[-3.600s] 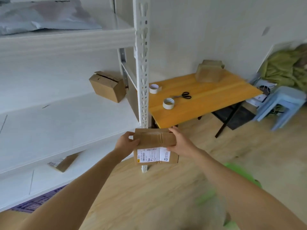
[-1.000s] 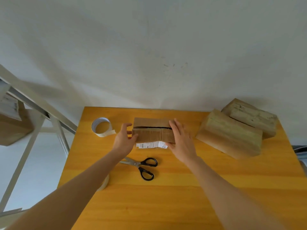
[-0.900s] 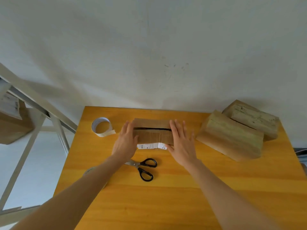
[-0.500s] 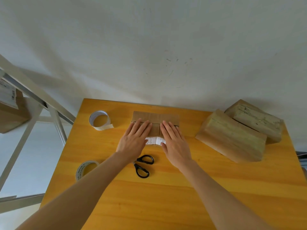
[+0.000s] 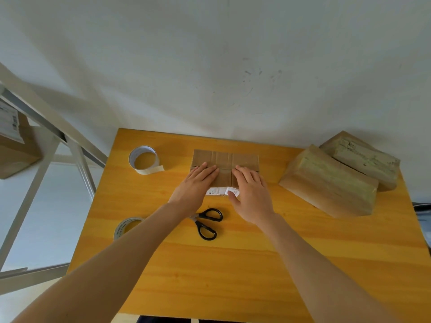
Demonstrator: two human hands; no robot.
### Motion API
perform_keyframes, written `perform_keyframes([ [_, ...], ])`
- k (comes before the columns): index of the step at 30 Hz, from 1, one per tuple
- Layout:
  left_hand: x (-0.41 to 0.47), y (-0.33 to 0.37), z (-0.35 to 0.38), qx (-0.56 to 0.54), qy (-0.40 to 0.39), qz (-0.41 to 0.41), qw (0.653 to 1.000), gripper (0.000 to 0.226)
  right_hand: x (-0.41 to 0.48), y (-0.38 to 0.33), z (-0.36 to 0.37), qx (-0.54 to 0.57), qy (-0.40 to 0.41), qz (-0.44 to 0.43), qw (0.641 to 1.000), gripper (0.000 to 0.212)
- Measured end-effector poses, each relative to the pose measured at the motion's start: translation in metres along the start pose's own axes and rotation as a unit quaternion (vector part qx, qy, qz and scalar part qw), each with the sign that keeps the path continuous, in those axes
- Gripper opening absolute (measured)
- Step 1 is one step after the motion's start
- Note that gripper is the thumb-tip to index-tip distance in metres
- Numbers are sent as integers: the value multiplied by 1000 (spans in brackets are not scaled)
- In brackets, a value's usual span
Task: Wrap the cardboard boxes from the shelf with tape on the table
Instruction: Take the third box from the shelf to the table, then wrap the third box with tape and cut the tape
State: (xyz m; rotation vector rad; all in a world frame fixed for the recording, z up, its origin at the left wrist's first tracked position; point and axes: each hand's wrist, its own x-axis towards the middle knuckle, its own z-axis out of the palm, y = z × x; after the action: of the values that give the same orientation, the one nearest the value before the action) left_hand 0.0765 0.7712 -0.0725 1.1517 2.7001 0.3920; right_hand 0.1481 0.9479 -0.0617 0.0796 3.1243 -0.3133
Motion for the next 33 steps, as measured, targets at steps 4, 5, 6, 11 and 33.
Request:
perform_keyframes([
  [4,-1,-4,-18,-88,11,9,996,49,8,-15,-11,14,30,38,999,44],
  [5,-1,-5,-21,-87,10,10,996,46,9,-18,-11,14,34,50,998,42],
  [6,-1,-5,-24,-82,7,5,997,42,9,-21,-11,16,39,63,997,41],
  [11,-6,-6,-35,-34,-8,7,999,39,3,-33,-13,3,69,93,993,36],
  [33,-174,-85,-4,-29,-221,-100,970,39,-53,-174,60,159,-94,-23,983,29],
])
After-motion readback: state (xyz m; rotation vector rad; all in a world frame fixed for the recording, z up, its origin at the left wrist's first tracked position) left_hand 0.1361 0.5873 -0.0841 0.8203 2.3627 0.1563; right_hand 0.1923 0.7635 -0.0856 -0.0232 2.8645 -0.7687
